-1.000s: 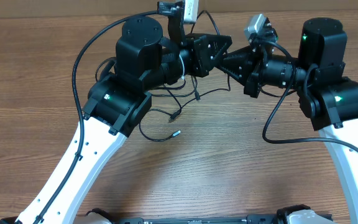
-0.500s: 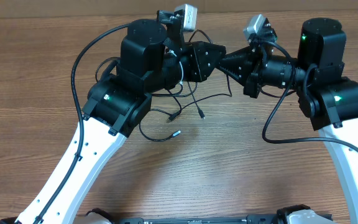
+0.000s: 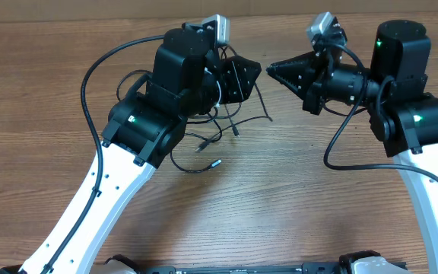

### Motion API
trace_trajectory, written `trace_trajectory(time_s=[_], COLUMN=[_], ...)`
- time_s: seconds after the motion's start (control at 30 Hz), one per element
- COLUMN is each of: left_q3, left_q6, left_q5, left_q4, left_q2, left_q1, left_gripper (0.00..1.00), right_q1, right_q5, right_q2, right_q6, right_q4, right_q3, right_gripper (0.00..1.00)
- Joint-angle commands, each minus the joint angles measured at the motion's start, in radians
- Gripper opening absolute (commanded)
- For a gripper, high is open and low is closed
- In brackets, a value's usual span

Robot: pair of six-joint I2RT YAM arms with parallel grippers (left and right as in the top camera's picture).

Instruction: Untangle cables

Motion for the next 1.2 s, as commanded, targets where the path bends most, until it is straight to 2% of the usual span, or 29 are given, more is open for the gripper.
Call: trace_trajectory(time_s=[0.0, 0.07, 0.23, 0.27, 0.3, 0.47, 0.53, 0.6, 0.63, 0.7, 0.87, 0.9, 0.97, 1.0, 1.03, 1.07, 1.17], left_q3=[0.003, 0.003, 0.003, 0.003, 0.003, 0.003, 0.003, 0.003, 0.003, 0.003, 0.003, 0.003, 0.003, 0.003, 0.003, 0.003, 0.003], left_q6=[0.021, 0.021, 0.021, 0.02, 0.02, 0.019, 0.019, 0.019, 0.019, 0.019, 0.019, 0.019, 0.019, 0.019, 0.019, 0.019, 0.018], left_q5=[-0.045, -0.048, -0.052, -0.052, -0.052, -0.051, -0.051, -0.051, -0.051, -0.051, -0.051, -0.051, -0.051, -0.051, -0.051, -0.051, -0.05], left_q4=[-0.011, -0.009, 0.028, 0.034, 0.039, 0.074, 0.09, 0.106, 0.113, 0.132, 0.162, 0.163, 0.163, 0.163, 0.163, 0.163, 0.163], left_q2=[-0.006, -0.006, -0.006, -0.006, -0.006, -0.006, -0.006, -0.006, -0.006, -0.006, -0.006, -0.006, -0.006, -0.006, -0.006, -0.006, -0.006], left_q1=[0.0, 0.0, 0.0, 0.0, 0.0, 0.001, 0.001, 0.001, 0.001, 0.001, 0.001, 0.001, 0.001, 0.001, 0.001, 0.001, 0.001], left_gripper=[0.16, 0.12, 0.12, 0.12, 0.12, 0.11, 0.1, 0.09, 0.08, 0.07, 0.06, 0.06, 0.06, 0.06, 0.05, 0.05, 0.04], right_q1=[-0.003, -0.003, -0.003, -0.003, -0.003, -0.001, -0.002, -0.002, -0.002, -0.002, -0.002, -0.002, -0.002, -0.002, -0.002, -0.002, -0.001], right_q5=[-0.002, -0.002, -0.002, -0.002, -0.002, -0.004, -0.014, -0.032, -0.032, -0.032, -0.074, -0.085, -0.107, -0.113, -0.122, -0.134, -0.153], right_q2=[-0.014, -0.014, -0.014, -0.014, -0.013, -0.013, -0.013, -0.013, -0.013, -0.013, -0.013, -0.013, -0.013, -0.013, -0.013, -0.013, -0.013], right_q6=[0.014, 0.014, 0.014, 0.013, 0.011, 0.001, -0.042, -0.097, -0.097, -0.097, -0.097, -0.096, -0.096, -0.096, -0.096, -0.096, -0.096], right_q4=[0.011, 0.011, 0.007, 0.005, -0.001, -0.028, -0.055, -0.09, -0.093, -0.097, -0.092, -0.092, -0.092, -0.092, -0.092, -0.092, -0.092], right_q3=[0.029, 0.029, 0.029, 0.029, 0.029, 0.028, 0.028, 0.028, 0.028, 0.028, 0.028, 0.028, 0.028, 0.028, 0.028, 0.028, 0.028], right_gripper=[0.04, 0.04, 0.04, 0.07, 0.18, 0.48, 0.45, 0.35, 0.27, 0.04, 0.04, 0.15, 0.48, 0.6, 0.76, 0.84, 0.88])
